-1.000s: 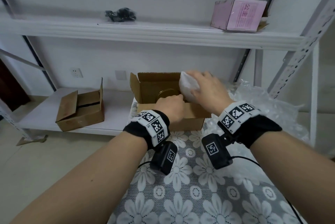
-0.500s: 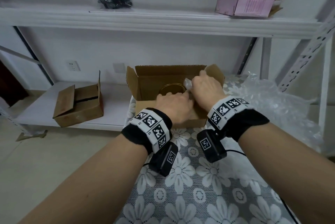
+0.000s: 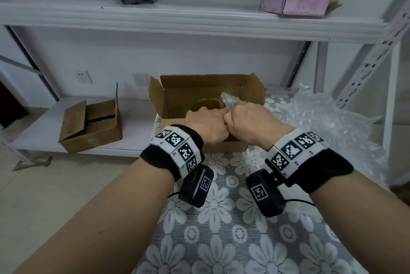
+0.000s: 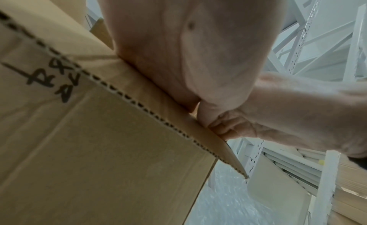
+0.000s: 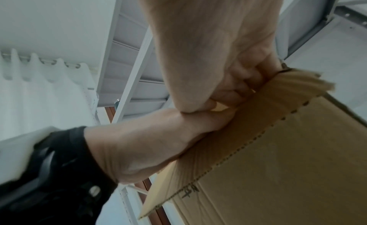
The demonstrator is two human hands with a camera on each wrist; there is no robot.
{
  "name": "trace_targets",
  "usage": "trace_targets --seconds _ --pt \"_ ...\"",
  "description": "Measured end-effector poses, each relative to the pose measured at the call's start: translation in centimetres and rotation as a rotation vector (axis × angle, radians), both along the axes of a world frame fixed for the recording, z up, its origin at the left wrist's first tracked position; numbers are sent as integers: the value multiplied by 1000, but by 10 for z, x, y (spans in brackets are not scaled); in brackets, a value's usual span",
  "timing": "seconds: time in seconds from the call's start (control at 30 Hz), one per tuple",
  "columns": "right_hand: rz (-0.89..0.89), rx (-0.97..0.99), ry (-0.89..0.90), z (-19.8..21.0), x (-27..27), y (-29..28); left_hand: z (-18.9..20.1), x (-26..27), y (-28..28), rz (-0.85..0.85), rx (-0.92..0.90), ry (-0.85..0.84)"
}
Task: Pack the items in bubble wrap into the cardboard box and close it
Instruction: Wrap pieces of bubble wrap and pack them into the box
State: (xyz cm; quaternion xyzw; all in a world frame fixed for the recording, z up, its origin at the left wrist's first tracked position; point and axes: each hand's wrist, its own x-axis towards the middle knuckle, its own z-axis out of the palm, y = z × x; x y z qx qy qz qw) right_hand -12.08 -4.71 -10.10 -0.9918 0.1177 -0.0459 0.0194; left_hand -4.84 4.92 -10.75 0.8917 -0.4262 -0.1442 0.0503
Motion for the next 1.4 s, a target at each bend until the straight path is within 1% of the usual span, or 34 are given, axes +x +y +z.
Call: trace_targets --seconds 0.1,0.17,0.23,0.3,0.33,0.4,0.47,0.5,0.57,0.7,0.83,0.97,1.1,1.2,1.27,1.33,1.4 --pt "-41 -16 176 9 3 1 0 3 1 0 -7 10" --pt "-20 -4 277 15 6 2 0 2 2 3 -20 8" --pt "-11 33 308 17 7 3 0 2 4 13 -36 7" --pt "-3 20 264 13 3 4 0 1 4 19 -46 5" --pt "3 -27 207 8 0 7 -1 0 5 15 -44 -4" --pt "15 -169 19 -5 -6 10 -4 -2 5 2 -44 -50" --pt "-18 -203 -113 -14 -11 13 -9 -3 6 -6 -76 -96" --pt "-25 -193 -134 -17 -12 13 -10 -3 6 -3 -103 -108" --pt "-40 -138 -113 -21 -14 12 -11 -5 8 1 -140 -110" --pt "-64 -40 -71 -23 -15 1 -13 -12 11 -2 -144 -127" --pt "-77 6 -76 -24 -19 -2 -8 -12 13 8 -172 -65" --pt "-16 58 -196 -23 -35 5 -6 -22 15 3 -317 -33" --pt "56 173 -303 -24 -55 8 -7 -41 17 -5 -496 28" --pt "35 231 -427 -28 -72 6 -1 -59 19 -9 -719 -33" --pt "-6 220 -485 -34 -87 6 0 -69 20 -3 -787 -69" --pt "-47 213 -465 -44 -98 3 -2 -76 21 3 -796 -67" --pt "-116 210 -355 -56 -110 -2 -9 -85 20 1 -774 -76"
